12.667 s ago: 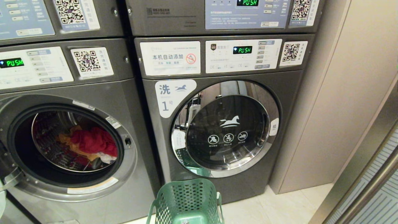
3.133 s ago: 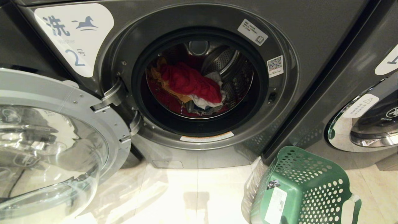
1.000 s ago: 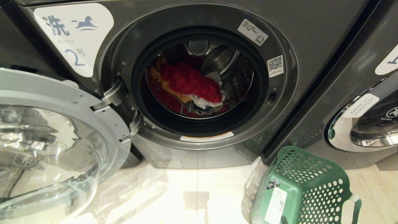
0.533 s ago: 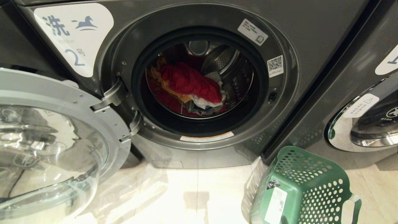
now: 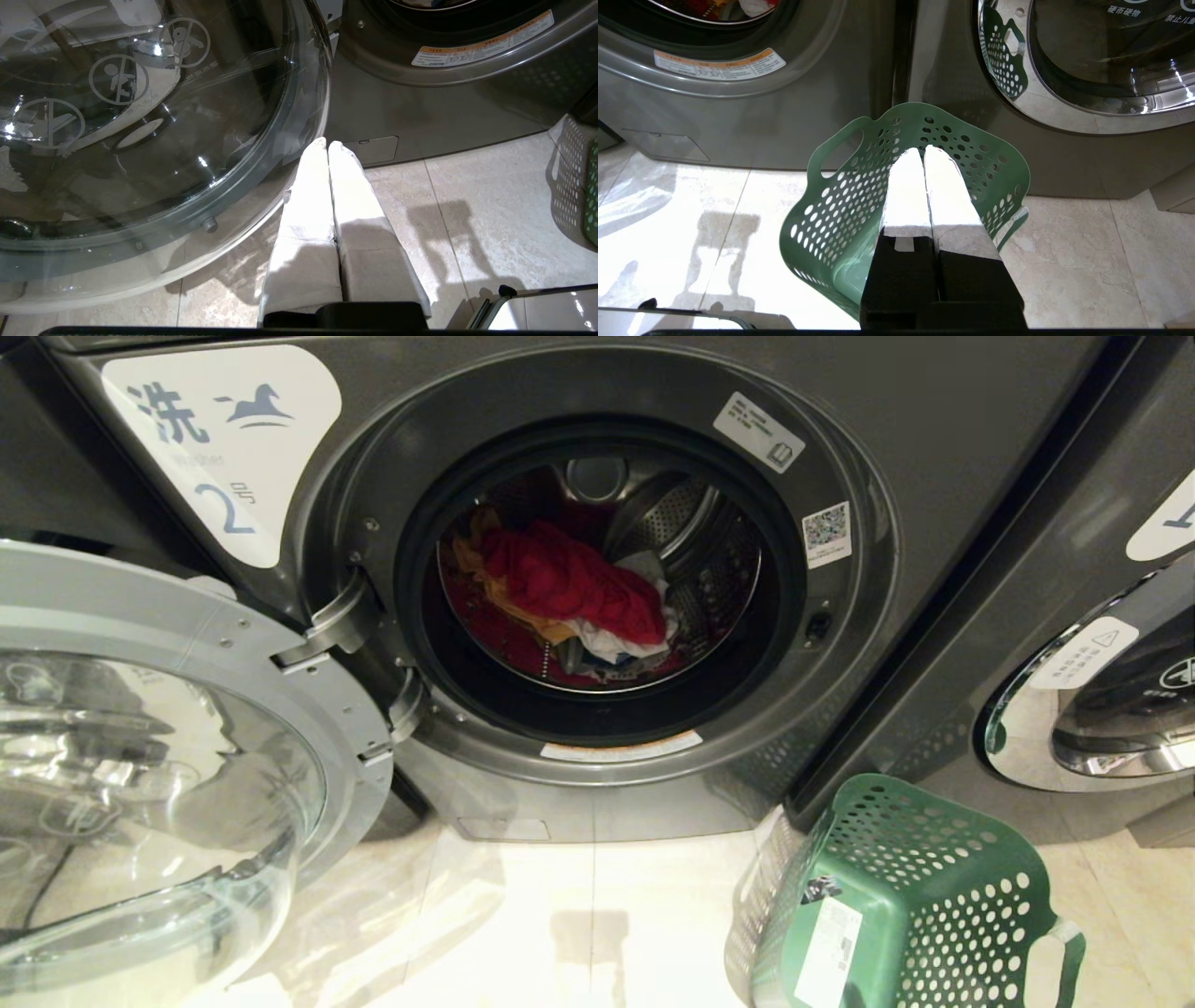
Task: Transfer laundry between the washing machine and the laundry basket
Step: Pick a cloth and place it into the basket
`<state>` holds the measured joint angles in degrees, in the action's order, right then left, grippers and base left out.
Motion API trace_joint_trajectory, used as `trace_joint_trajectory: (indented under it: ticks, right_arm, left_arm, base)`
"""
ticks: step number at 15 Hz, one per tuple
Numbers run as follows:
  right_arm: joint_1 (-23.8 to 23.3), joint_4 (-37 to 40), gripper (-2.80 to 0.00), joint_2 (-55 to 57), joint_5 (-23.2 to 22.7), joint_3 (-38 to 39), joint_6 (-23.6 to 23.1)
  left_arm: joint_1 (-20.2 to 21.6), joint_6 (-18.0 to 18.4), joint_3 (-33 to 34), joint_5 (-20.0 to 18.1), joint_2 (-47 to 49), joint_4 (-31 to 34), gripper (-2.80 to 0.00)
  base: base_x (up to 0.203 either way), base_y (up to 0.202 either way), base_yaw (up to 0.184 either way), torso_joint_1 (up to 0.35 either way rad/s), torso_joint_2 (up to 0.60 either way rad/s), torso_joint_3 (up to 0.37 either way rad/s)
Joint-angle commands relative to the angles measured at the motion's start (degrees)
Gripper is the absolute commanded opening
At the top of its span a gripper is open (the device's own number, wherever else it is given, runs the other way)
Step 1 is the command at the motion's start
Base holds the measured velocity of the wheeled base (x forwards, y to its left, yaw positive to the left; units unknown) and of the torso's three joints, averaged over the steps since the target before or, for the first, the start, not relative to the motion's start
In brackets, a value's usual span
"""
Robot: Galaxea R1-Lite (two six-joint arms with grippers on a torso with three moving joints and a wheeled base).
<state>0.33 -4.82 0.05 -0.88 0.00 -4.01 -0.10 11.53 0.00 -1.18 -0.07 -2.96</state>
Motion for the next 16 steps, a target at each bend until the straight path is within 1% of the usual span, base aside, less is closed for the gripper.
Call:
trace_joint_trajectory:
  ticks: [1,3,16]
  right_arm:
    - [0.02,-0.11,-2.8,0.04,0.0,1.93,0.03]
    - [0.02,-0.11,-2.8,0.04,-0.07,1.93,0.41]
    - [0.03,-0.11,-2.8,-0.04,-0.05,1.93,0.39]
  left_arm:
    - [0.01,0.03,0.09,-0.21,0.07,0.01,-2.8]
    - [0.01,1.31,0.09,-0.84,0.07,0.23,-2.8]
    - [0.01,1.48,0.09,-1.45,0.07,0.23,-2.8]
  base:
    - [0.0,0.0,0.0,0.0,0.0,0.0]
    - [0.0,0.0,0.0,0.0,0.0,0.0]
    - [0.0,0.0,0.0,0.0,0.0,0.0]
